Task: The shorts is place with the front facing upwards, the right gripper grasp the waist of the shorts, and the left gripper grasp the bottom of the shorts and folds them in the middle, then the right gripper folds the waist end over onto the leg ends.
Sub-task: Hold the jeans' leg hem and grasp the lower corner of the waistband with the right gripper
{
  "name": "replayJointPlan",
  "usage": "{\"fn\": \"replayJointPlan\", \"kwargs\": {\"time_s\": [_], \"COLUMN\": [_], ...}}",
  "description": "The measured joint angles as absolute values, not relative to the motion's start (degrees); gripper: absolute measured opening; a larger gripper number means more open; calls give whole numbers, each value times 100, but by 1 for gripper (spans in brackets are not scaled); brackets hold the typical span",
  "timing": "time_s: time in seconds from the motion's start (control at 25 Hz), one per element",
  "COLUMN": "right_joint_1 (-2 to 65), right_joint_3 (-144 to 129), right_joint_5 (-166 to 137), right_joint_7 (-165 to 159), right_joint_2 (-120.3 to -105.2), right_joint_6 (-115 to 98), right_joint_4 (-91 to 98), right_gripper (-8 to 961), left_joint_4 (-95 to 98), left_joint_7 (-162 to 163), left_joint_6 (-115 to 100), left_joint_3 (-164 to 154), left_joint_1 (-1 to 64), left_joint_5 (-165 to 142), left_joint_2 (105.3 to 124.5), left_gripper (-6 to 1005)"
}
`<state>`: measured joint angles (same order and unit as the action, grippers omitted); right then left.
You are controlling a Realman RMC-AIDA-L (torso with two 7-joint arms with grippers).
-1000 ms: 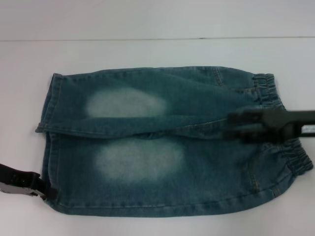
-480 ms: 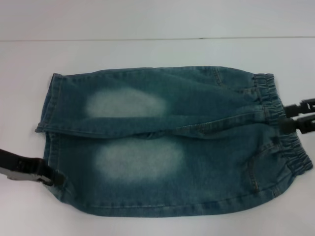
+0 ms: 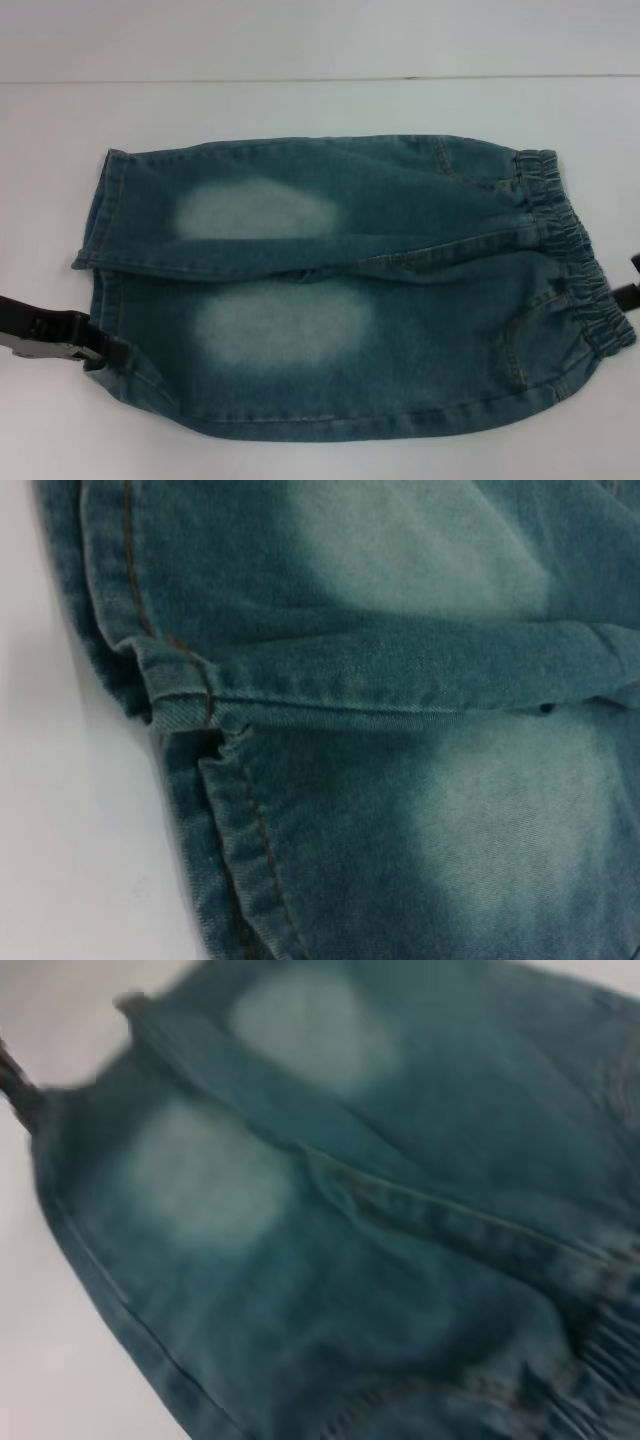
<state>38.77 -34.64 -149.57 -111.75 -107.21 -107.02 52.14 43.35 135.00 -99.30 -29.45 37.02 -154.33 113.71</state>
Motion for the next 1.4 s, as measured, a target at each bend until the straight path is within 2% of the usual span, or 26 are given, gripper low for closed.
{"fn": "replayJointPlan", "kwargs": {"time_s": [0.56,1.4], "right_joint_1": [4289,4491], "right_joint_3": [-4334,-4994], "right_joint_5": [-16004,-16353], "right_joint_7": [-11586,-11786], "right_joint_2": [-10914,-11064], "right_joint_6": [-10246,-9967], "right_joint_4": [5090,4513], "right_gripper": [783,775], "left_joint_4": [4298,4214], "left_joint_7": [13500,13500], "left_joint_6": [-9885,-9870], "left_joint_3": [-2998,-3005], "left_joint_1": [3715,3728], "left_joint_5": [-15447,-15478], "left_joint_2": [11400,11432], "left_gripper": [24,23]}}
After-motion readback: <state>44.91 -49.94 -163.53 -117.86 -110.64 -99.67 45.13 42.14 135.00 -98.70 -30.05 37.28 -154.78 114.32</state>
